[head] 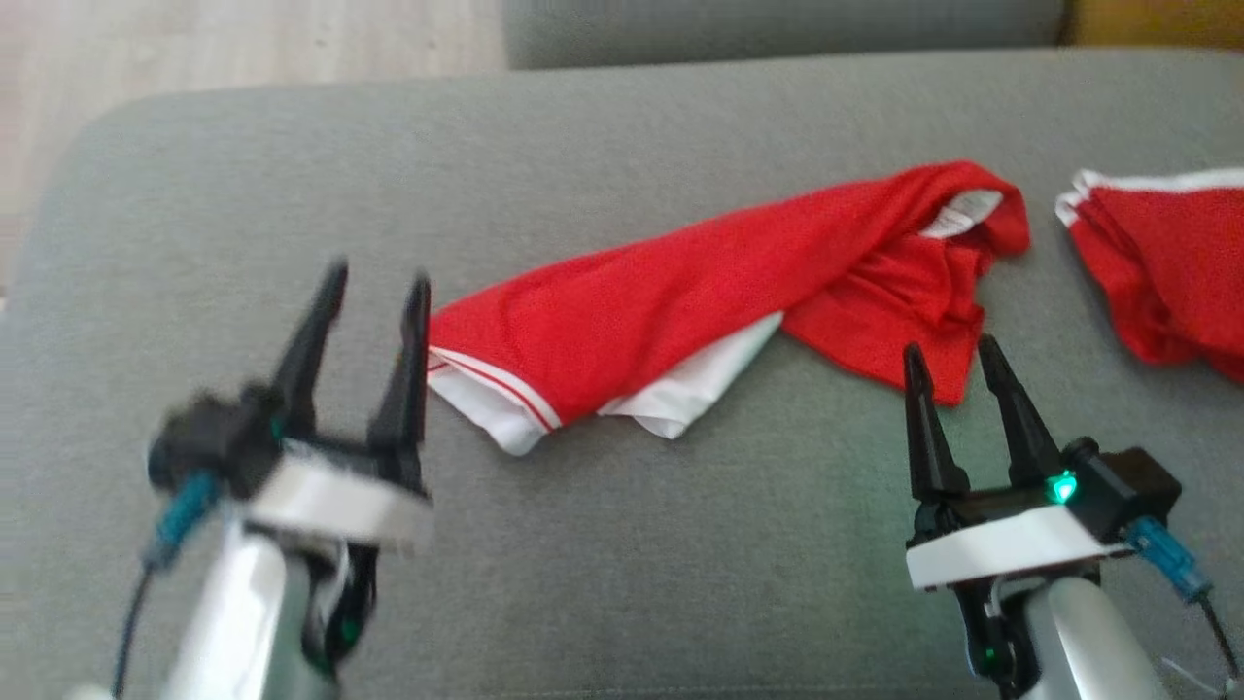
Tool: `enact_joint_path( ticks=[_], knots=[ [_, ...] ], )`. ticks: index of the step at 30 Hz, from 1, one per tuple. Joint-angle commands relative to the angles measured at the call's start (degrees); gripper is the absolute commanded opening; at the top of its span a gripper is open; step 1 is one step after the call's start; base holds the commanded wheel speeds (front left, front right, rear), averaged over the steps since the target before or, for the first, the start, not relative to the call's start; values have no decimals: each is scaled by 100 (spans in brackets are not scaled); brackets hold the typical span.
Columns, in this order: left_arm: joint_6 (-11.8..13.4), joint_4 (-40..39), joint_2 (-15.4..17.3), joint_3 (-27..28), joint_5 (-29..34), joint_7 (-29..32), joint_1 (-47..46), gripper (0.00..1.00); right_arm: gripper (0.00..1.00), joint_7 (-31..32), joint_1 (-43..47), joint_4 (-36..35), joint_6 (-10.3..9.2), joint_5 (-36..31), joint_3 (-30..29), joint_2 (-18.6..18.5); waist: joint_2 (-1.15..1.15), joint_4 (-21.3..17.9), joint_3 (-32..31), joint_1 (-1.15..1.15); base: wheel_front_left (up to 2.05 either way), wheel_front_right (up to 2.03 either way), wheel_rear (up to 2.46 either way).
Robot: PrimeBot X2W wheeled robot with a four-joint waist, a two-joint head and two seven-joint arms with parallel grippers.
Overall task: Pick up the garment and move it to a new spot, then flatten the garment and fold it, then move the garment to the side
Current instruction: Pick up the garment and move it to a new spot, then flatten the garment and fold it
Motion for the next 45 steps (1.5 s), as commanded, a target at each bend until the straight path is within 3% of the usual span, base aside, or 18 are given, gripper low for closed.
enact_joint_path(
  ticks=[1,9,15,26,34,41,42,43,45],
  knots=[
    [-6,-280,7,222,69,-29,-37,100,100,-62,-34,-157,-5,-36,106,-14,0,244,-235,0,0,0,0],
    [25,-613,-384,371,117,-29,831,100,100,-62,108,-145,-5,-75,117,-14,0,516,-358,0,0,0,0],
    [-51,-635,-433,266,182,-29,700,100,100,-1,-15,-33,-5,-231,424,-14,0,740,-216,0,0,0,0],
    [-31,-491,-445,28,-19,-29,591,100,100,734,-618,837,-5,-798,1268,-14,0,1298,151,0,0,0,0],
    [41,-456,-446,-130,-125,-29,520,100,100,1180,-1025,1891,-5,-1500,871,-14,0,1633,258,0,0,0,0],
    [91,-479,-446,-150,-171,-29,531,100,99,1316,-1262,2402,-5,-1574,768,-14,0,1596,348,0,0,0,0],
    [93,-479,-446,-153,-173,-29,532,100,31,1319,-1305,2460,-5,-1558,783,-14,0,1571,361,0,0,0,0],
    [95,-480,-446,-155,-172,-29,531,100,0,1311,-1346,2514,-5,-1550,806,-14,0,1544,371,0,0,0,0],
    [103,-480,-446,-149,-168,-29,522,100,0,1298,-1419,2609,-5,-1541,861,-14,0,1477,384,0,0,0,0]
  ],
)
